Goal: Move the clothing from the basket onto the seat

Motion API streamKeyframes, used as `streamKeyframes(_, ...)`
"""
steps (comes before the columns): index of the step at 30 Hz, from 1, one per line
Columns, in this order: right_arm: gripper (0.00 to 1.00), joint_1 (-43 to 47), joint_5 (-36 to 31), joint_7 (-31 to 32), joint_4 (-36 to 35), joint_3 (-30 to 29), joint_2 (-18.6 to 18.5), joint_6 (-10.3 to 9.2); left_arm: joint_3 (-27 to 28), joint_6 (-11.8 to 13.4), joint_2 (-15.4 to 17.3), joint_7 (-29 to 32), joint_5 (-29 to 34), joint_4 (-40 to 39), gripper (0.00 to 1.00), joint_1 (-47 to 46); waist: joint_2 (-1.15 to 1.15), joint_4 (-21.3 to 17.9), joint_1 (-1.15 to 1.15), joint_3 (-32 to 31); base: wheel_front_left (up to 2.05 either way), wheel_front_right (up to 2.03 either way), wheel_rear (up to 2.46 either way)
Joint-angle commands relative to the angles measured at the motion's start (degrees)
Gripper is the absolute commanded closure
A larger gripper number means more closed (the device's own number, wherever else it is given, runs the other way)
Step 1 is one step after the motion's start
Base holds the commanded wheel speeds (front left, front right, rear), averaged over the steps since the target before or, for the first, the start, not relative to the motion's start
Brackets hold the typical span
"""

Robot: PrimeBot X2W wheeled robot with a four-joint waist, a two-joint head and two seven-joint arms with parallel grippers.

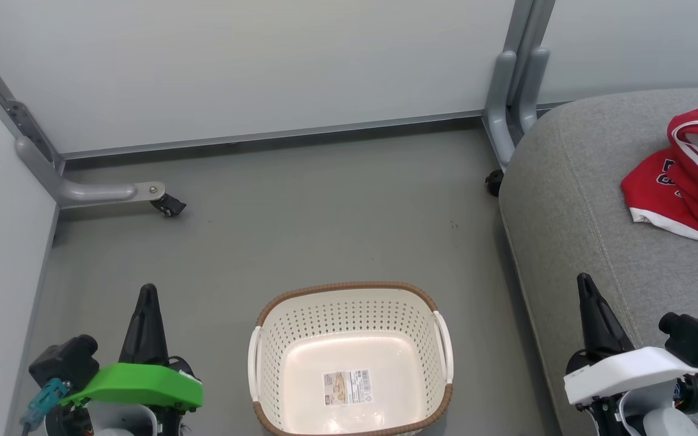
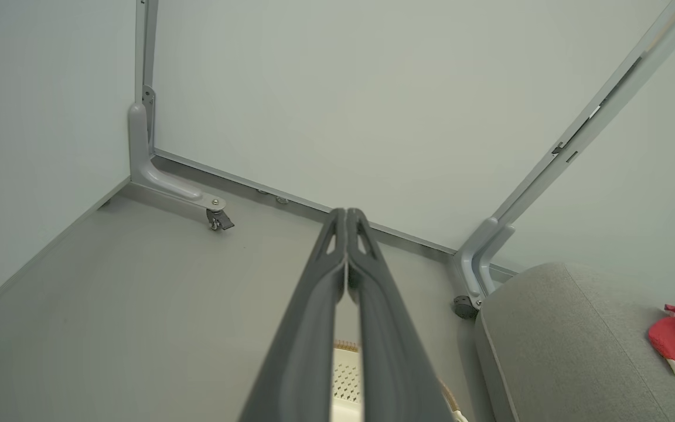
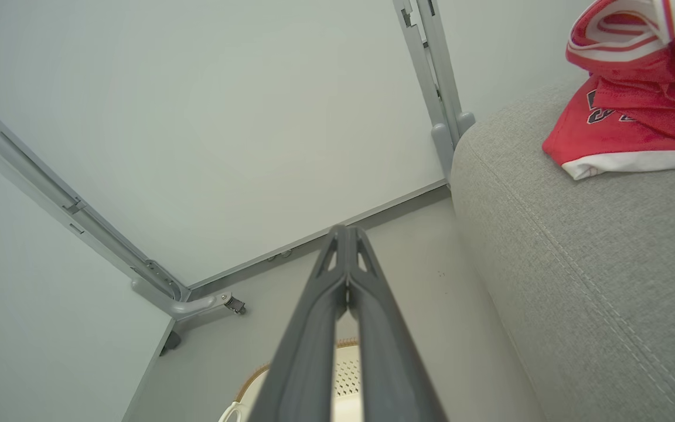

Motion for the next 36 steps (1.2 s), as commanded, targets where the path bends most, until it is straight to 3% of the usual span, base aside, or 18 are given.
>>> streamKeyframes(1, 1.00, -1.6, 3.3, 0.7, -0.5, -0.4, -0.5, -0.01, 0.7, -0.5, 0.1, 0.7, -3.4, -0.7, 1.00, -1.2, 0.00, -0.1, 0.00, 0.0, 0.00, 0.00, 0.00)
streamKeyframes(36, 1.00, -3.0, 29.8, 7.7, 1.8, -2.4, -0.8, -0.01, 4.0, -2.3, 0.2, 7.7, -30.0, 0.0, 1.00, -2.3, 0.00, -2.2, 0.00, -0.5, 0.00, 0.00, 0.00)
